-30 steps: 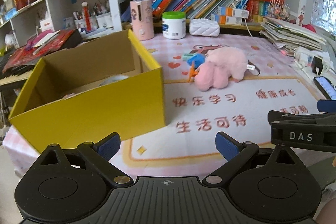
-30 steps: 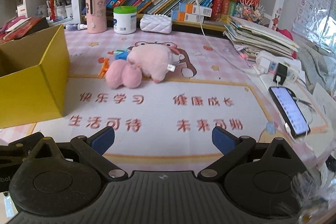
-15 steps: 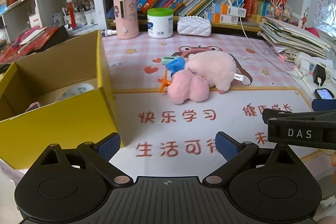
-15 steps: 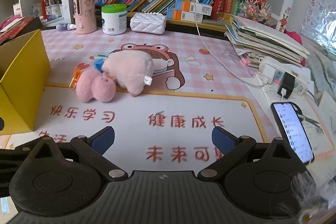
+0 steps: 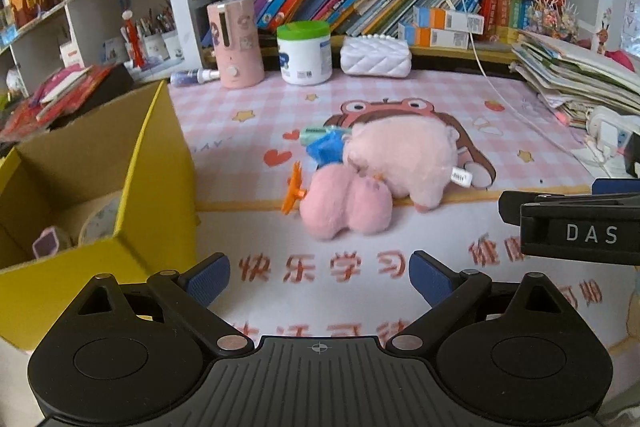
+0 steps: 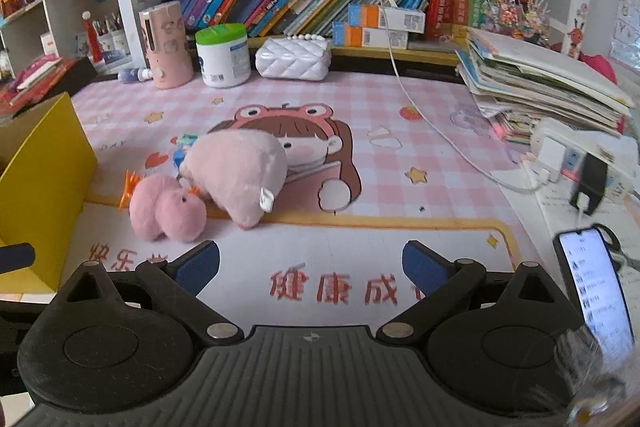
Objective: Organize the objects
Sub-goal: 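Grasp the pink plush chick with the left gripper while the right grasps the pink pig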
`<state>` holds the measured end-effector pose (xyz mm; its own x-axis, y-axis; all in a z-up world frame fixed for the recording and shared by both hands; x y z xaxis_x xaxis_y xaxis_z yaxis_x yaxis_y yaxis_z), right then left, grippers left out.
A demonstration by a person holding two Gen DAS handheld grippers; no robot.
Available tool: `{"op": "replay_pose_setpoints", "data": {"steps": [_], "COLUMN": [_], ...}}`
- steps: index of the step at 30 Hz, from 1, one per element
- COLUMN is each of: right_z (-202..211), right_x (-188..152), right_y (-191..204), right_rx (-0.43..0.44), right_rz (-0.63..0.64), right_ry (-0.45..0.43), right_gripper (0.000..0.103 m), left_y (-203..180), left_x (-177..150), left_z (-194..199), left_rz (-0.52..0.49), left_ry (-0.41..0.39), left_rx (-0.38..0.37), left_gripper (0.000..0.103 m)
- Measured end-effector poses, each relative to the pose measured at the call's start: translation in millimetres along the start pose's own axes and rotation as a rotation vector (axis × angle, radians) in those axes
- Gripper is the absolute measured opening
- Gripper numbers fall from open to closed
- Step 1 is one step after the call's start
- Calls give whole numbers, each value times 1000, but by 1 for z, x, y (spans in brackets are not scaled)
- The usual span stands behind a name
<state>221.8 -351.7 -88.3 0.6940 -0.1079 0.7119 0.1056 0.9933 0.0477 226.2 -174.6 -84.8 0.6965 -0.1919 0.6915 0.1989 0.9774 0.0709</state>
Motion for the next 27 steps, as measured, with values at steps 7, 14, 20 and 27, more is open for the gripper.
{"op": "replay_pose_setpoints", "data": {"steps": [7,14,20,27], "right_z": [-9,-17,-20,-24], "right_x": [20,24,25,23], "right_y": [-17,-37,-45,-51], "right_rx": [27,20,20,4], "right_rz": [-15,-42,-48,-51], "right_ry": [-41,-28,-24,-9], "right_gripper": [99,99,99,99], "left_y": [-15,-20,-23,-22], "left_x": [22,35,34,33], "left_z": [-27,-66,-94,-114], "left_rz": [-9,-53,-128,-133], "left_ry": [11,45,87,102], "left_rx": [6,47,92,86], "left_gripper": [97,98,98,98]}}
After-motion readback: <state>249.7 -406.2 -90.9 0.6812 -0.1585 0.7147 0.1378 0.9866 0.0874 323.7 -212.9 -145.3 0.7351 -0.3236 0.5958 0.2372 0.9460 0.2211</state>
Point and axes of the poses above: each gripper's, at about its wrist camera, not at the fingertips, and z roughly against the way its jaws point, y to its left, x to its top, the point moved 9 cm from there along -z, roughly the way its jaws point, and after that the axes turned 3 degrees about y, right-handed, at the moved point
